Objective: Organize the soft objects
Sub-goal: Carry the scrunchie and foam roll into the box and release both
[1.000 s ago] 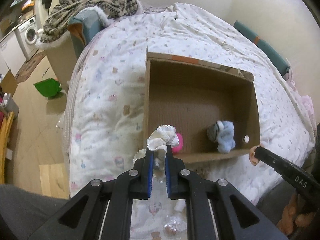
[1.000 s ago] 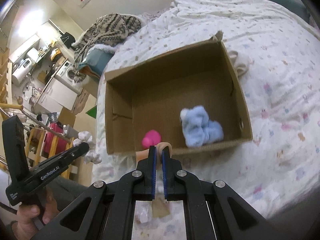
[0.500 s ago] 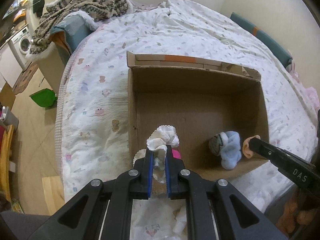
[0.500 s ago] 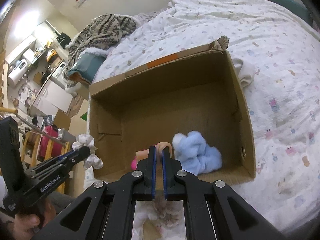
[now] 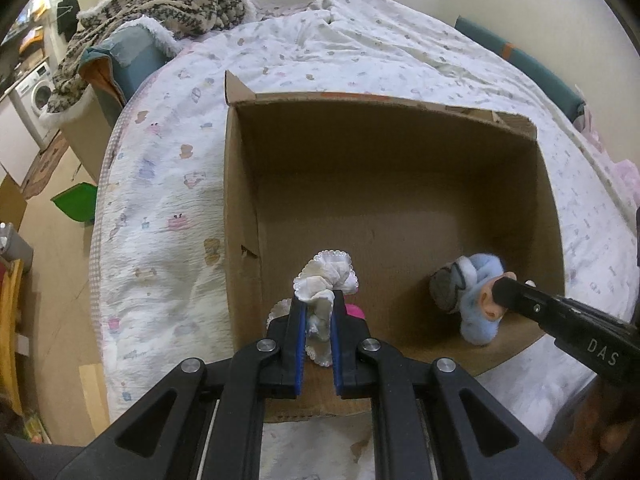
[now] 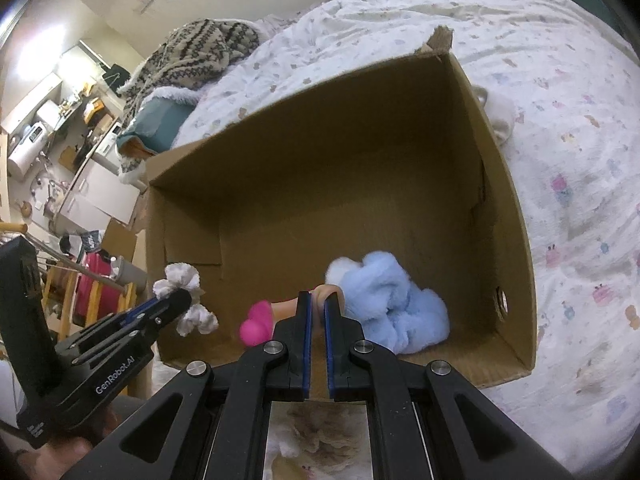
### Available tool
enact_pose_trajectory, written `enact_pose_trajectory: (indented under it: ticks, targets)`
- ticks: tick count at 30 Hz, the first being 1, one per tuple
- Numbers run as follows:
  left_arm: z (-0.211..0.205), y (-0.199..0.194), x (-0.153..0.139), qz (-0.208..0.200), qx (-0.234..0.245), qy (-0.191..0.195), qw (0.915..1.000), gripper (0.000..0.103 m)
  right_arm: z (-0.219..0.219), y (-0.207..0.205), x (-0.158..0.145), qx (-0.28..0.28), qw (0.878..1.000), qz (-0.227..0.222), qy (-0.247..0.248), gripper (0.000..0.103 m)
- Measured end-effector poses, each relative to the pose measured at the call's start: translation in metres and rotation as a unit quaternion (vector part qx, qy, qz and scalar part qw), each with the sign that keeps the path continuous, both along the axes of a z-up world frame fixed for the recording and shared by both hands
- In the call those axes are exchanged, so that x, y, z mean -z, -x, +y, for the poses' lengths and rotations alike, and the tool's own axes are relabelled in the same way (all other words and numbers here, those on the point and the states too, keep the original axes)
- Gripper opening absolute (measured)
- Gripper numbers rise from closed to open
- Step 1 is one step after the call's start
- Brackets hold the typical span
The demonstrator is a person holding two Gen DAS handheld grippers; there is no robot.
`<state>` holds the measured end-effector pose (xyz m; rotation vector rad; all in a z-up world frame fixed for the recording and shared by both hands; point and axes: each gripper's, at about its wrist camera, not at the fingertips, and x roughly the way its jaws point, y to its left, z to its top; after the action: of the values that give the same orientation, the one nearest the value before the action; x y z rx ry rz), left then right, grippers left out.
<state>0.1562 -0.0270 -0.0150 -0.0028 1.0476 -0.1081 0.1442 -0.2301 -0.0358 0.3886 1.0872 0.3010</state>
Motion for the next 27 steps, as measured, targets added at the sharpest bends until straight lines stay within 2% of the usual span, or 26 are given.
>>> enact_pose_trajectory:
  ticks: [16, 21, 24, 25, 26, 27]
  targets:
    - [-0.001, -0.003, 0.011, 0.016, -0.006, 0.008, 0.9998, 0.013, -0.005, -0.006, 0.018, 0.001, 0.999, 0.031, -0.017, 0.008]
    - [-0.004, -0.002, 0.012, 0.020, 0.000, 0.008, 0.9998, 0.017, -0.008, -0.010, 0.030, 0.002, 0.997, 0.061, -0.044, 0.014]
    - [-0.007, 0.000, 0.011, 0.019, 0.005, 0.008, 0.9998, 0.029, -0.008, -0.010, 0.028, -0.003, 0.996, 0.060, -0.073, 0.035]
    - [-0.008, 0.001, 0.010, 0.017, 0.007, 0.007, 0.9998, 0.038, -0.008, -0.009, 0.026, -0.003, 0.996, 0.054, -0.071, 0.041]
    - [-0.009, 0.002, 0.009, 0.013, 0.007, 0.005, 0.9999, 0.047, -0.008, -0.009, 0.023, -0.002, 0.996, 0.047, -0.073, 0.056]
    - [-0.010, 0.004, 0.007, 0.008, 0.007, 0.001, 0.9999, 0.050, -0.009, -0.008, 0.021, 0.000, 0.996, 0.041, -0.079, 0.064]
